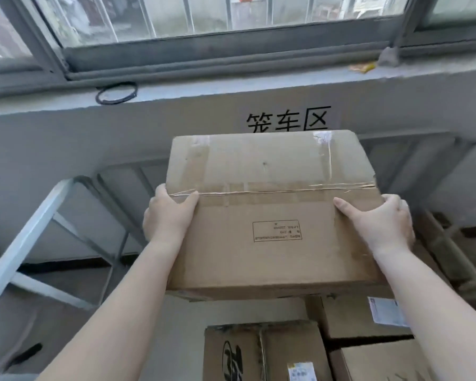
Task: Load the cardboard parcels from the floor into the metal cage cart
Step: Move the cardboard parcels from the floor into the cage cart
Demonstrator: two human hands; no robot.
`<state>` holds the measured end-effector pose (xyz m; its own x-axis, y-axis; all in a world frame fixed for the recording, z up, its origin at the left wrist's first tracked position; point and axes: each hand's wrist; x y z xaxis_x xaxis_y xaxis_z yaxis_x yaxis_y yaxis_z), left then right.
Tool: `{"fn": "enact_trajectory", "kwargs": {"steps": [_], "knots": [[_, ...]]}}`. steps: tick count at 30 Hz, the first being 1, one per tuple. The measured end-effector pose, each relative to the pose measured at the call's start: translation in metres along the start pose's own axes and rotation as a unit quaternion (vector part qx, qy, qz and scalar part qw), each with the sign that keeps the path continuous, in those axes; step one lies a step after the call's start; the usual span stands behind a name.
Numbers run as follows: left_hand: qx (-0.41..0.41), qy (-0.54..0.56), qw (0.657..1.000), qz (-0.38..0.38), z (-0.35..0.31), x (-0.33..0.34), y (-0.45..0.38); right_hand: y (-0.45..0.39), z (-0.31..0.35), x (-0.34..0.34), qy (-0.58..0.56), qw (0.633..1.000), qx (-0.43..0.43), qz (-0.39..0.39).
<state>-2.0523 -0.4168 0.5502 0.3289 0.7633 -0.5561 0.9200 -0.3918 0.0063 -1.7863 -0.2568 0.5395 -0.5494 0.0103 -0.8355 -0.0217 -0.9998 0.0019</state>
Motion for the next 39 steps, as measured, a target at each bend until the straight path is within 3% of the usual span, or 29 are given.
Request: {"fn": "enact_trajectory", "kwargs": {"steps": [6,9,15,27,31,36,39], "knots": [[-0.053,-0.032,0.998,-0.013,0.082,0.072,-0.041,-0.026,-0.022,0.121,-0.001,0.999,0.010,0.043],[-0.078,-0.041,0.995,-0.041,0.120,0.094,-0.041,-0.029,-0.034,0.158,0.012,1.000,0.008,0.020],[-0.070,0.000,0.997,-0.045,0.164,0.102,-0.021,-0.015,-0.075,0.182,-0.030,0.999,0.009,0.045],[-0.088,-0.004,0.995,-0.047,0.207,0.138,-0.003,-0.005,-0.120,0.215,0.021,0.995,0.054,0.082],[-0.087,-0.022,0.995,-0.033,0.231,0.172,-0.016,-0.021,-0.133,0.250,0.066,0.989,0.053,0.120],[-0.164,-0.071,0.982,0.067,0.294,0.227,-0.031,-0.031,-0.158,0.317,0.180,0.966,0.042,0.181],[-0.169,-0.129,0.974,0.079,0.323,0.253,-0.034,-0.044,-0.168,0.352,0.230,0.955,0.010,0.188]]}}
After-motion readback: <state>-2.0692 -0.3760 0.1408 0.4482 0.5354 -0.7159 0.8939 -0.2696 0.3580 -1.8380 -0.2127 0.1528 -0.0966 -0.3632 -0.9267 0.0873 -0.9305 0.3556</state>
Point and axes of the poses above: each hand's wrist, its own y-axis away from the middle knuckle, its own x-axis out of the palm, z = x × y, and after that the axes turned 13 degrees about y, right-handed
